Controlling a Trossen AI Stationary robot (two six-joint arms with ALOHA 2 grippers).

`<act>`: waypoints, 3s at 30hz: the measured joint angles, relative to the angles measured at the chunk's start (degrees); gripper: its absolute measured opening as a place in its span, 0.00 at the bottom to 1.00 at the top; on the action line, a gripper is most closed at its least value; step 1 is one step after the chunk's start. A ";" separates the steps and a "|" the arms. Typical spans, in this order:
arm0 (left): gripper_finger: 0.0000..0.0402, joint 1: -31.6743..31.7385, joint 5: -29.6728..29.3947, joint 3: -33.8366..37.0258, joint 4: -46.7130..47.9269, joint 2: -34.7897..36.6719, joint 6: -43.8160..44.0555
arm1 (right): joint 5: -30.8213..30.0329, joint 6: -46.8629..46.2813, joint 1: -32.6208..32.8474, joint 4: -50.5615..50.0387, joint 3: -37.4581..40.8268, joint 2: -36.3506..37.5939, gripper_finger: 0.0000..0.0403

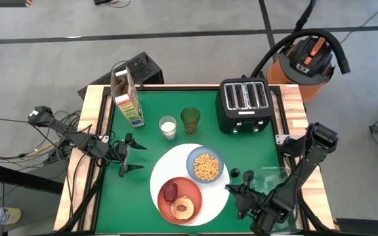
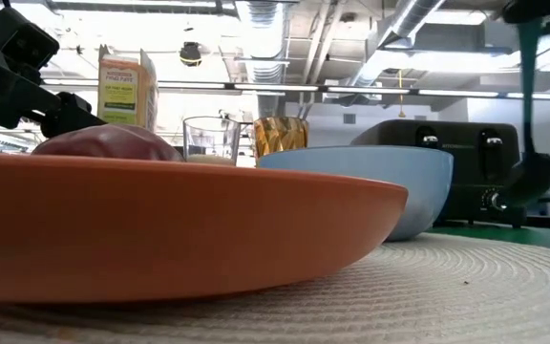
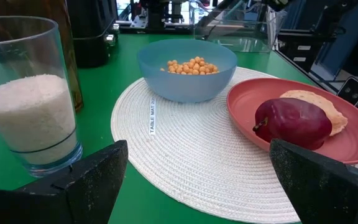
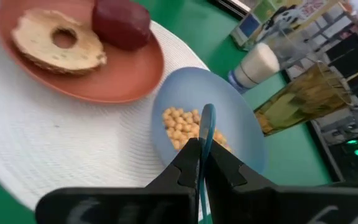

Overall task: Arrange a breakfast setting
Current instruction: Put the blue spoon to the right of the blue bowl on the white placemat

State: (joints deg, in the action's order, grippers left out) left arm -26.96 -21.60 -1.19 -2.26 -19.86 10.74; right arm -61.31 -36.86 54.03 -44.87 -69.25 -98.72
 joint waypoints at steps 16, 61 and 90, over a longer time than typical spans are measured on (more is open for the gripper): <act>0.94 -0.02 0.02 0.00 -0.02 0.00 0.00 | 2.09 0.05 -1.79 10.03 8.71 0.04 0.08; 0.94 -0.02 0.00 0.00 -0.02 0.00 0.00 | 42.63 49.13 -13.67 23.56 8.02 0.01 0.08; 0.94 -0.02 0.00 0.00 -0.02 0.00 0.00 | 52.51 52.49 -22.52 21.44 8.04 0.00 0.14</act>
State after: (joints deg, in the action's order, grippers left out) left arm -26.98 -21.60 -1.19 -2.28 -19.86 10.74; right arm -8.80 15.63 31.51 -23.43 -61.21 -98.72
